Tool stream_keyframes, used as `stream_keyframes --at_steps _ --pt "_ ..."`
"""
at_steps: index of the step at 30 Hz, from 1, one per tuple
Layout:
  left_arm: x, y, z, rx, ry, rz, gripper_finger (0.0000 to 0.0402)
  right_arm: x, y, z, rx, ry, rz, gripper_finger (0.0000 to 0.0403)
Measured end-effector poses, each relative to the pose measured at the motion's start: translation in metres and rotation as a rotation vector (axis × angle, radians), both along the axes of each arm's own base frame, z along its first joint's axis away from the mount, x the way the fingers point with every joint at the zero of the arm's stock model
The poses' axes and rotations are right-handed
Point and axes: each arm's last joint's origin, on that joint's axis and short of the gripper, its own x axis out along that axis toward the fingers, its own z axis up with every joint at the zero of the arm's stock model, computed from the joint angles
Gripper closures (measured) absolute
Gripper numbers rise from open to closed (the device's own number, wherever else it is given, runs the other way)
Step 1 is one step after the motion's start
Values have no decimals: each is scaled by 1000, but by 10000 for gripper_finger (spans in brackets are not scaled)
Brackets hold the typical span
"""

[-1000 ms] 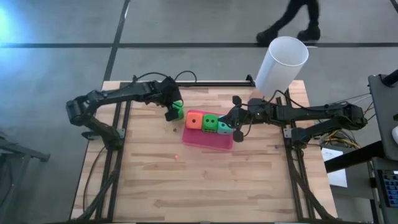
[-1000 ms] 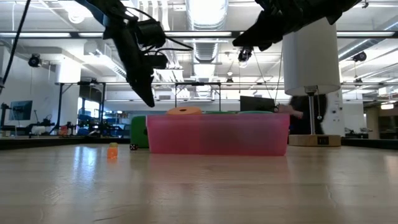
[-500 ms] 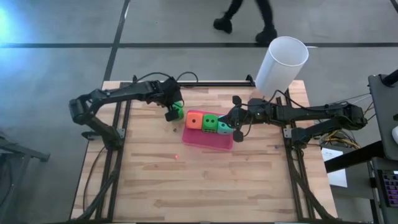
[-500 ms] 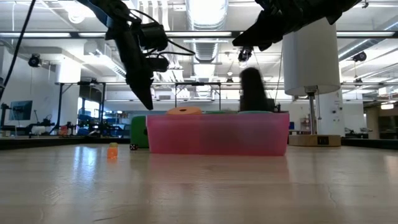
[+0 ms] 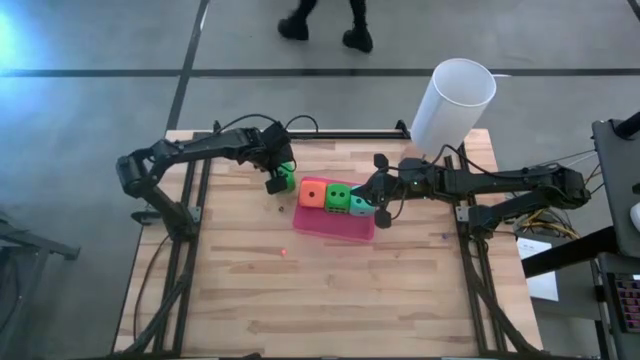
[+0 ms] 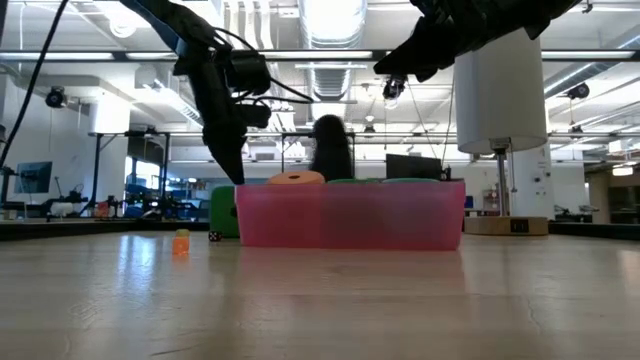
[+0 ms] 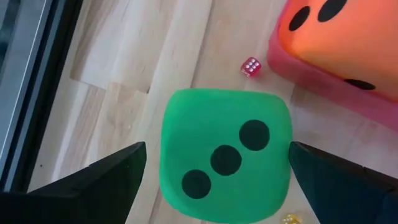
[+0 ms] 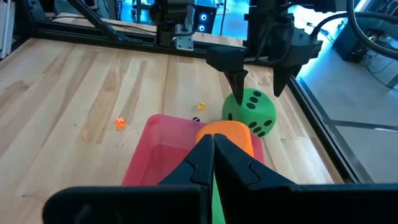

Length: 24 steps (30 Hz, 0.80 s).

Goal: Pick & Place Dice
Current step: Put the green die into the pink bin

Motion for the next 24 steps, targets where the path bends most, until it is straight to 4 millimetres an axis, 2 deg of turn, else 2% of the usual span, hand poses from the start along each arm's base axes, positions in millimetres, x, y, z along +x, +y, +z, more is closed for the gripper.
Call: stream_keyframes --at_steps 20,24 --pt "-1 -1 -3 -13 22 -66 2 0 0 0 0 0 0 394" --pt "-4 -1 -9 -16 34 -71 2 0 0 0 0 0 0 394"
